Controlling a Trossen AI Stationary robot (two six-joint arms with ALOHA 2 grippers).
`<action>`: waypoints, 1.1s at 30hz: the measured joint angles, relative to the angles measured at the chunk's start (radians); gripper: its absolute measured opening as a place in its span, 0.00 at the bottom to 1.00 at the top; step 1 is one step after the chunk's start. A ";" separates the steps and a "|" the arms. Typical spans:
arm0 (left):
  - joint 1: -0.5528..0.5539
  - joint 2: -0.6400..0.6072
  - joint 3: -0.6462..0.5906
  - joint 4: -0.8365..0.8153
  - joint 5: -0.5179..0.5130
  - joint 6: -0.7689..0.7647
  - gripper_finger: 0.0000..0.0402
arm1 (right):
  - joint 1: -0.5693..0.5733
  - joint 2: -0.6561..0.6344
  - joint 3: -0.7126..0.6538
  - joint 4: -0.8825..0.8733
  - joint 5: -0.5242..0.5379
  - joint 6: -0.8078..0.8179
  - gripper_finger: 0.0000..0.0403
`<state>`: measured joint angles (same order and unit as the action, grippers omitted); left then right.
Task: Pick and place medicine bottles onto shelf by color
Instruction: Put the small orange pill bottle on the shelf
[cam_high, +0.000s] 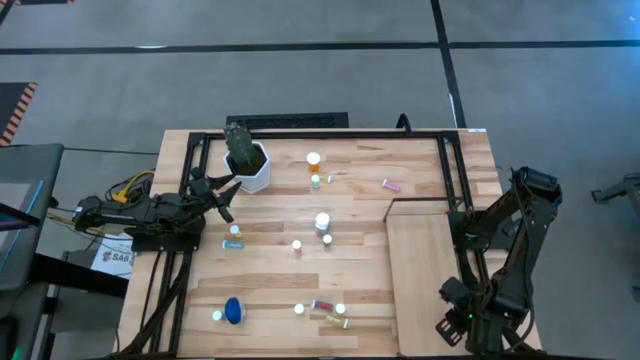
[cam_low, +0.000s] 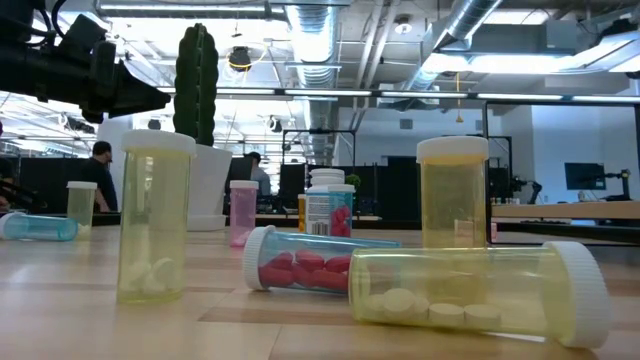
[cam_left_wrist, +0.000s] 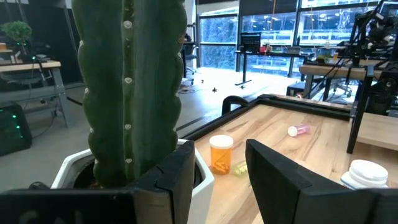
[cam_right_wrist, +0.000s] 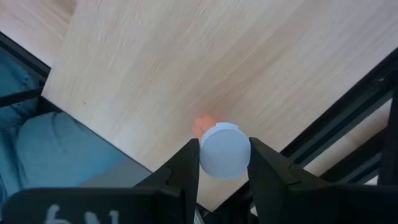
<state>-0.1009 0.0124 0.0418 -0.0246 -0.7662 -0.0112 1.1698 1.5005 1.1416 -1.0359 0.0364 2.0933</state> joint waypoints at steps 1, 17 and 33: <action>0.000 0.000 0.000 0.000 0.000 0.000 0.34 | 0.000 0.000 0.000 -0.006 0.000 0.000 0.32; 0.000 0.000 0.000 0.000 0.000 0.000 0.34 | -0.022 0.000 0.000 -0.075 -0.010 -0.045 0.32; 0.000 0.000 0.000 0.000 0.000 0.000 0.34 | -0.040 0.000 0.000 -0.109 -0.014 -0.059 0.32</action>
<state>-0.1011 0.0124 0.0422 -0.0246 -0.7660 -0.0109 1.1294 1.5002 1.1416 -1.1446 0.0228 2.0341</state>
